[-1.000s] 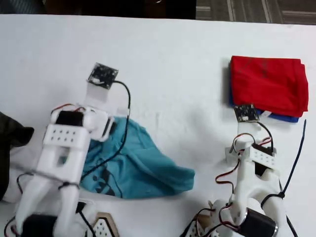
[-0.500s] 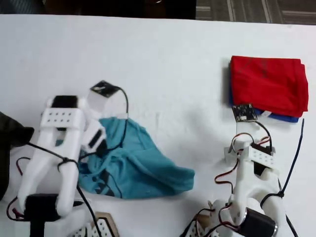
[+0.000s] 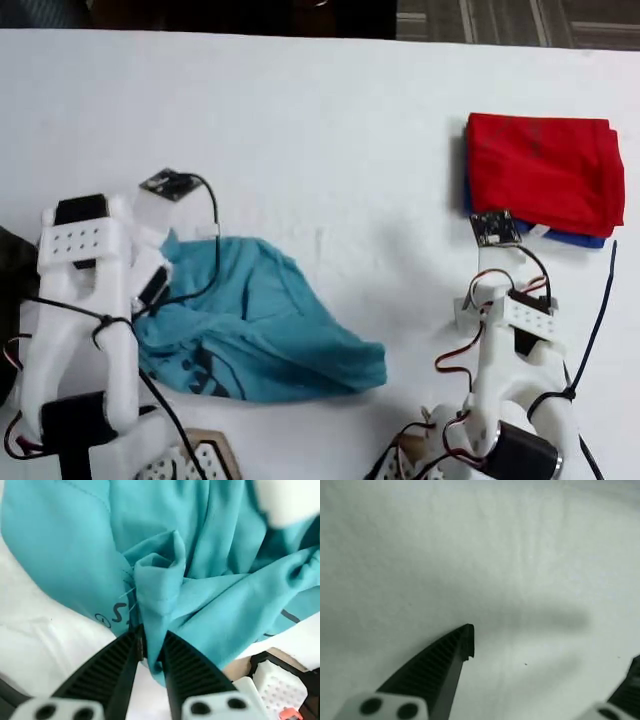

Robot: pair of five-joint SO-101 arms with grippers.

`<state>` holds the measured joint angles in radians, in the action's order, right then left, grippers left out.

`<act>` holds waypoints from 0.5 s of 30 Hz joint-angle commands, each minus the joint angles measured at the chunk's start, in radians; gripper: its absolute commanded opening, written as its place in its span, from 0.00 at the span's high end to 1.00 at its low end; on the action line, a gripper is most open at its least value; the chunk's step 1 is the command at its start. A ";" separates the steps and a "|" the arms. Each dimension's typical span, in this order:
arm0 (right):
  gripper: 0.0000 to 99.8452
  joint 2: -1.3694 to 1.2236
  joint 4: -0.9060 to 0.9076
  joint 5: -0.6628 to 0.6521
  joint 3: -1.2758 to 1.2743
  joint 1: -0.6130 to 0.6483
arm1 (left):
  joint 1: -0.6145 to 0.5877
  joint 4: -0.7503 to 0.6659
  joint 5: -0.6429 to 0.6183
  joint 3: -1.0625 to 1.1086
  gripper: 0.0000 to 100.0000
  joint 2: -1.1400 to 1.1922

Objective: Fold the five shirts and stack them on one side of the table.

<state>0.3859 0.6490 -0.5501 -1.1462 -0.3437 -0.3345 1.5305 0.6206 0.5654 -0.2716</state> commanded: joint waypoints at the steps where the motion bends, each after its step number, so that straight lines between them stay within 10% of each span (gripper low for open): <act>1: 0.54 -0.007 -0.001 0.006 0.028 0.012 | 0.049 -0.002 0.009 -0.061 0.87 -0.006; 15: 0.54 -0.007 -0.001 0.006 0.028 0.012 | 0.114 -0.299 -0.112 -0.097 0.79 0.206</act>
<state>0.3859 0.6490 -0.5501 -1.1462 -0.3437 -0.2225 1.2620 0.5209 0.5071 -0.1350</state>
